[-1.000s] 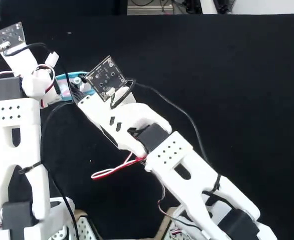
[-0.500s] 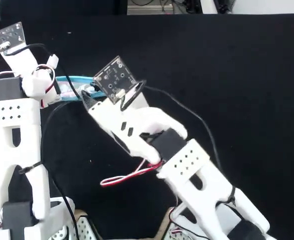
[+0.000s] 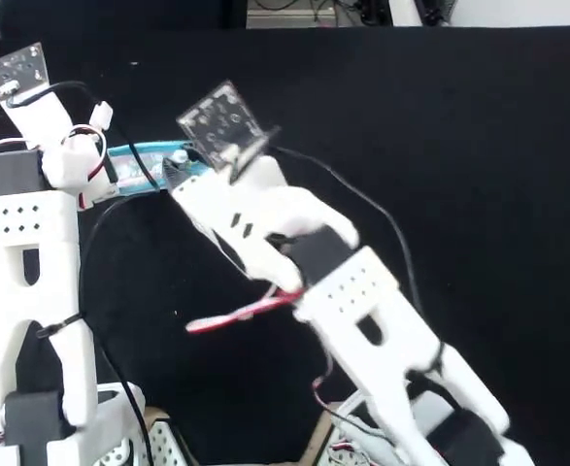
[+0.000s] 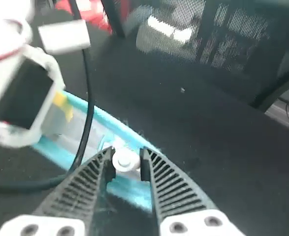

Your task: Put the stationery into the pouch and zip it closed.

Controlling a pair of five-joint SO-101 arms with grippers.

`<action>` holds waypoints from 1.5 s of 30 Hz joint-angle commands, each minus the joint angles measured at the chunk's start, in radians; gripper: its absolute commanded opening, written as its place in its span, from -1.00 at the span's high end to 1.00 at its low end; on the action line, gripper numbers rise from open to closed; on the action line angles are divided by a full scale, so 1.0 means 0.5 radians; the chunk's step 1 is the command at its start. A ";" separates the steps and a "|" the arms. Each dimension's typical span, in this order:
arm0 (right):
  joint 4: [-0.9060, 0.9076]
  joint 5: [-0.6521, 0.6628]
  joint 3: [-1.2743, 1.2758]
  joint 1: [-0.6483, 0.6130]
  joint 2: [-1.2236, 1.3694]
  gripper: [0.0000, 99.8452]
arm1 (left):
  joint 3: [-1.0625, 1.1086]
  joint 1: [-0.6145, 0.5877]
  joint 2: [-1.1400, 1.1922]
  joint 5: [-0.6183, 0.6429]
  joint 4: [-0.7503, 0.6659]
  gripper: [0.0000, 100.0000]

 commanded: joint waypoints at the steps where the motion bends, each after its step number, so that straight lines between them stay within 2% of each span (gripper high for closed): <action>1: -0.098 -0.009 -0.173 0.037 0.244 0.98 | 0.041 -0.020 0.015 -0.015 0.000 0.94; 7: -0.052 -0.009 -0.253 -0.055 0.379 0.95 | 0.041 -0.020 0.015 -0.015 0.000 0.94; 9: 0.086 -0.009 -0.278 -0.089 0.330 0.78 | 0.041 -0.020 0.015 -0.015 0.000 0.94; 12: 0.322 0.003 -0.354 -0.095 0.241 0.43 | 0.041 -0.020 0.015 -0.015 0.000 0.94; 14: 0.448 0.006 -0.416 -0.086 0.173 0.32 | 0.041 -0.020 0.015 -0.015 0.000 0.94; 19: 0.687 0.006 -0.578 0.000 -0.124 0.43 | 0.041 -0.020 0.015 -0.015 0.000 0.94; 23: 0.755 0.006 -0.566 0.166 -0.358 0.57 | 0.041 -0.020 0.015 -0.015 0.000 0.94; 26: 0.758 0.006 -0.446 0.258 -0.413 0.56 | 0.041 -0.020 0.015 -0.015 0.000 0.94; 30: 0.755 0.009 -0.241 0.261 -0.413 0.52 | 0.035 -0.026 0.015 -0.015 0.006 0.94; 36: 0.396 -0.015 0.103 0.255 -0.413 0.52 | 0.035 -0.017 -0.043 -0.012 -0.003 0.94; 39: 0.227 -0.141 0.195 0.252 -0.419 0.52 | 0.029 -0.020 -0.074 -0.012 0.000 0.94; 45: 0.285 -0.181 0.253 0.252 -0.425 0.52 | 0.029 -0.020 -0.077 -0.012 0.006 0.94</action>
